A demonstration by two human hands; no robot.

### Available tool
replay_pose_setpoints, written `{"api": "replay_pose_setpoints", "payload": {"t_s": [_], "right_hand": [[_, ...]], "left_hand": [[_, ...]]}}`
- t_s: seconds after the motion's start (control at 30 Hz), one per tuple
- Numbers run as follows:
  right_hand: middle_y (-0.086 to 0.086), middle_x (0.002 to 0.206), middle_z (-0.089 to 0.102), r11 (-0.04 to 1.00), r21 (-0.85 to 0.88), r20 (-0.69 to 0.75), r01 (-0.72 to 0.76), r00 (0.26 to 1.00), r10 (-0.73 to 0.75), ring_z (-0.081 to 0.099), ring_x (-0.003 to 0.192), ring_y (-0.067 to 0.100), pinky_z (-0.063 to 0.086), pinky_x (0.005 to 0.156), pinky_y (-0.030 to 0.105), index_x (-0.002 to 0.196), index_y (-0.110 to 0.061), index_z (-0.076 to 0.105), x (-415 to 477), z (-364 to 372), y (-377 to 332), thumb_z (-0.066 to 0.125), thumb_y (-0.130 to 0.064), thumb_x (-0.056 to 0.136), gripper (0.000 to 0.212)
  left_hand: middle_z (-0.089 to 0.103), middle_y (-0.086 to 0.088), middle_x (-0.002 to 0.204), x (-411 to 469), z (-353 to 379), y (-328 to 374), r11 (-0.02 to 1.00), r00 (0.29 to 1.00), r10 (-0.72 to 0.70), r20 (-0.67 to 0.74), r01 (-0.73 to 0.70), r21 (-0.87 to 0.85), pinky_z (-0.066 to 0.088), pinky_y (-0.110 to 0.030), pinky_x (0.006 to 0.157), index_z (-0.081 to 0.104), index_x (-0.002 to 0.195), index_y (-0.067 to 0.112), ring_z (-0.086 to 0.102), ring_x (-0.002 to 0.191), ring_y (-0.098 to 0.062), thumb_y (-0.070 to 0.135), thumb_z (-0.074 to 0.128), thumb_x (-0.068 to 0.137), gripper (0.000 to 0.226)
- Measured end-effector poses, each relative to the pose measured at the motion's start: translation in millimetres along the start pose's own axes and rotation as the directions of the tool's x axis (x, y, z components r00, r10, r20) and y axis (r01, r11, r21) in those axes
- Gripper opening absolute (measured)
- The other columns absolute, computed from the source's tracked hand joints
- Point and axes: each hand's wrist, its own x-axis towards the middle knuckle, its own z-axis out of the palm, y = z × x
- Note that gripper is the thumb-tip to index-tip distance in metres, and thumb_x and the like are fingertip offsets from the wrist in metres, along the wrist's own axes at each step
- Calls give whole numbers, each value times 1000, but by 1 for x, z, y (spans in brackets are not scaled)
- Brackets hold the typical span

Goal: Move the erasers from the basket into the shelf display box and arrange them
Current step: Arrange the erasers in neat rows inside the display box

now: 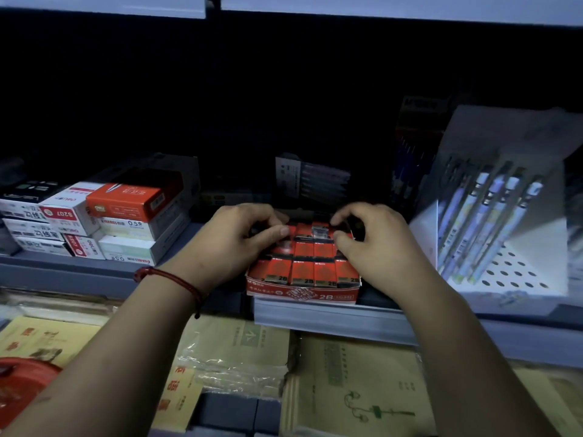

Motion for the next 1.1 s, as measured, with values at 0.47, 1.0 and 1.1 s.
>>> {"api": "replay_pose_setpoints", "payload": {"t_s": [0.47, 1.0, 1.1], "right_hand": [[-10, 121, 54, 999, -23, 126, 39, 991, -36, 54, 117, 15, 43, 105, 45, 131, -29, 61, 0, 5, -6, 50, -29, 100, 32], [-11, 107, 50, 1000, 9, 81, 15, 997, -16, 55, 99, 13, 53, 87, 40, 115, -37, 62, -2, 9, -3, 57, -38, 95, 20], [-10, 108, 50, 1000, 8, 79, 16, 997, -17, 54, 101, 13, 53, 86, 39, 115, -37, 61, -1, 10, -1, 57, -38, 96, 20]], "left_hand": [[62, 11, 124, -8, -17, -7, 956, 978, -156, 138, 185, -229, 59, -20, 74, 69, 121, 31, 71, 101, -9, 20, 63, 96, 28], [74, -2, 68, -15, -19, 3, 905, 963, -169, 212, 237, -353, 47, -12, 46, 66, 121, 22, 70, 56, -7, 11, 66, 94, 30], [75, 0, 96, -15, -18, 4, 919, 962, -148, 231, 220, -327, 58, -21, 63, 69, 119, 26, 75, 82, -13, 15, 68, 92, 29]]}}
